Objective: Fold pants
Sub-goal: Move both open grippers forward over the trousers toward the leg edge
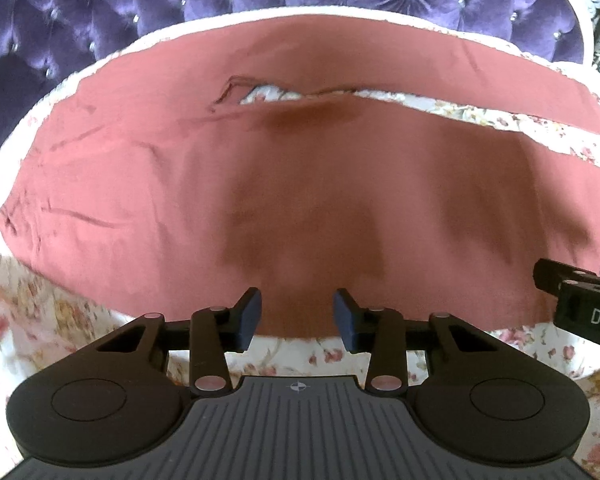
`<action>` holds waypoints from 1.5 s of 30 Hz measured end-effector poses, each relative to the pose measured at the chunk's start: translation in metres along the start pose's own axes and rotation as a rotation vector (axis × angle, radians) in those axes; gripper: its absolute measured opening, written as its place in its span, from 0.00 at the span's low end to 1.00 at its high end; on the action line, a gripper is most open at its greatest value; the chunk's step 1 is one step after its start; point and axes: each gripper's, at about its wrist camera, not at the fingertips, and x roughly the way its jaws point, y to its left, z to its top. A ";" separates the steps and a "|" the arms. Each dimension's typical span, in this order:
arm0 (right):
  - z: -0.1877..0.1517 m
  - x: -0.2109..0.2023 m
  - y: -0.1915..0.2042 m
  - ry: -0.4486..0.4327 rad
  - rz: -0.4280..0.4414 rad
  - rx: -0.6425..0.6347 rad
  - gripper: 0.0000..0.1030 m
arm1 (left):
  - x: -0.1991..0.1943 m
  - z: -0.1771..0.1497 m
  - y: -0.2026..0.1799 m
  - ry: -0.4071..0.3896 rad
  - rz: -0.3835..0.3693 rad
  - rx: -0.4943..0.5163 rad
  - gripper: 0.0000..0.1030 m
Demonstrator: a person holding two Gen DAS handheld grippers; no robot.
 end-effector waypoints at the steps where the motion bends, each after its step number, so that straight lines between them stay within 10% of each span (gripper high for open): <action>1: 0.002 0.001 0.000 0.006 0.014 -0.005 0.68 | -0.001 0.003 0.000 -0.008 -0.003 0.009 0.38; 24: 0.093 0.057 -0.031 -0.025 0.169 0.030 0.62 | 0.024 0.088 -0.002 -0.097 0.049 0.058 0.38; 45: 0.158 0.072 -0.032 -0.052 0.123 -0.039 0.63 | 0.045 0.119 0.001 -0.066 0.039 0.022 0.38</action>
